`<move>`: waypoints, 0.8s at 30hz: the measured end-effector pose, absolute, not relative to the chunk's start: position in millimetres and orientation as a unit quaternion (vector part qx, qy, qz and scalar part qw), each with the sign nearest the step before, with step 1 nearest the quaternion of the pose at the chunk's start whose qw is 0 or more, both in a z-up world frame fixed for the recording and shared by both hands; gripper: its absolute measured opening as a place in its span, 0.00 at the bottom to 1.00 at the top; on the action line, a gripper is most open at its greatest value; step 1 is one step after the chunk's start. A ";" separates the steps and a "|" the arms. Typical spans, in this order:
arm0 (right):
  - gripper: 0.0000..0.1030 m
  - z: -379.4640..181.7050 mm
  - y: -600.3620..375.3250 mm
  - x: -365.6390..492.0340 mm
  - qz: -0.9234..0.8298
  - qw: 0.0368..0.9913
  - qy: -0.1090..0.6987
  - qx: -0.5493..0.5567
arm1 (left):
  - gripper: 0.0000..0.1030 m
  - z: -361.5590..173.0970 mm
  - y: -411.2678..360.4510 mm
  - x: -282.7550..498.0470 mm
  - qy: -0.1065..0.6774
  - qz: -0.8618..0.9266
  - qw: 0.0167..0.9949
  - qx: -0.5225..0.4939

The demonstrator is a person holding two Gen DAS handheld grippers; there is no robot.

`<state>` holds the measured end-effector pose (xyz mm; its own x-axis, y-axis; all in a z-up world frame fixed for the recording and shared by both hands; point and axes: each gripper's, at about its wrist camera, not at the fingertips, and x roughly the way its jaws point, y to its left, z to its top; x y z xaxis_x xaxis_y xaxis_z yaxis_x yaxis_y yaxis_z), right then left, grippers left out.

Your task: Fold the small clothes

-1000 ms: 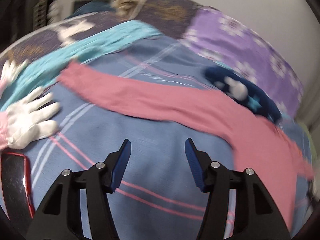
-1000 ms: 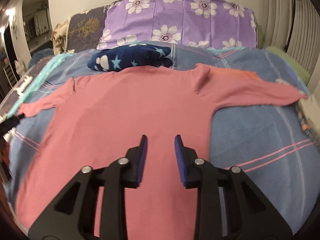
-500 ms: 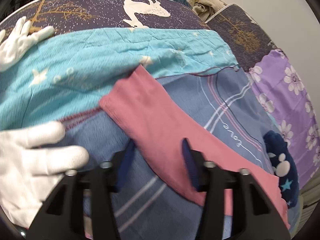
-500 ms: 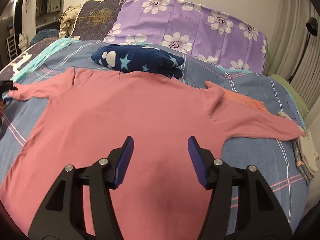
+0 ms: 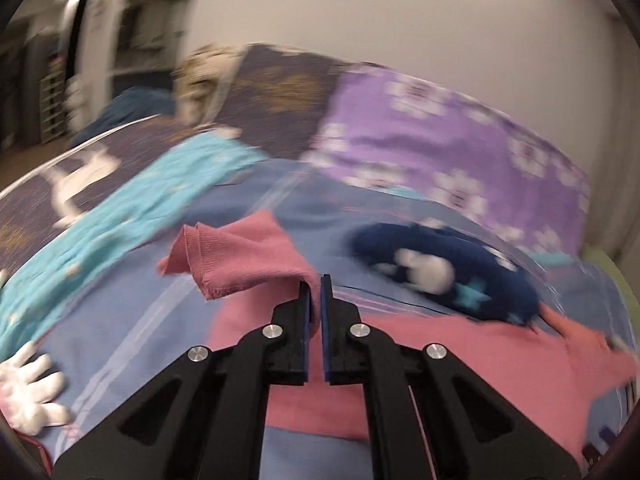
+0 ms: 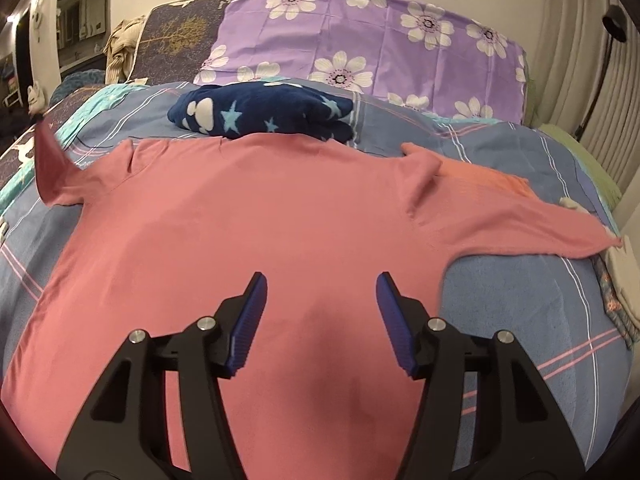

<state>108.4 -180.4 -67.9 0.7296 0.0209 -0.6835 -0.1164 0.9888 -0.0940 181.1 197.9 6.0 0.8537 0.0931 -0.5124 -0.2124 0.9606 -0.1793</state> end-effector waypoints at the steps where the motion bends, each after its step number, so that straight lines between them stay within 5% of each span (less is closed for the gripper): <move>1: 0.57 -68.8 -186.3 107.5 0.032 0.928 0.367 -0.062 | 0.04 6.8 164.6 187.4 0.263 0.046 0.959 -0.094; 4: 0.57 -72.6 -203.3 104.9 0.015 0.926 0.373 -0.047 | 0.07 -8.1 82.6 199.0 0.285 -0.027 0.957 -0.041; 6: 0.57 -74.0 -213.7 105.5 0.007 0.925 0.379 -0.037 | 0.37 -27.2 35.0 203.8 0.300 -0.061 0.952 -0.004; 9: 0.57 -76.2 -230.3 105.9 -0.005 0.922 0.387 -0.023 | 0.64 -56.2 -7.0 201.4 0.317 -0.090 0.943 0.043; 15: 0.56 -74.8 -240.9 121.8 0.022 0.916 0.402 0.005 | 0.79 -72.0 8.3 185.5 0.313 -0.070 0.945 0.071; 19: 0.27 -75.7 -221.9 155.8 0.106 0.896 0.429 0.043 | 0.81 -77.3 48.5 177.1 0.311 -0.031 0.949 0.043; 24: 0.23 -76.4 -169.5 210.7 0.186 0.869 0.455 0.061 | 0.81 -96.1 80.9 187.1 0.356 0.000 0.934 -0.022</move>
<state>210.7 -169.5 -76.4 0.5170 0.3783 -0.7679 -0.2673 0.9235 0.2750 187.1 80.9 -96.1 0.7466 -0.0159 -0.6651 -0.0150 0.9991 -0.0408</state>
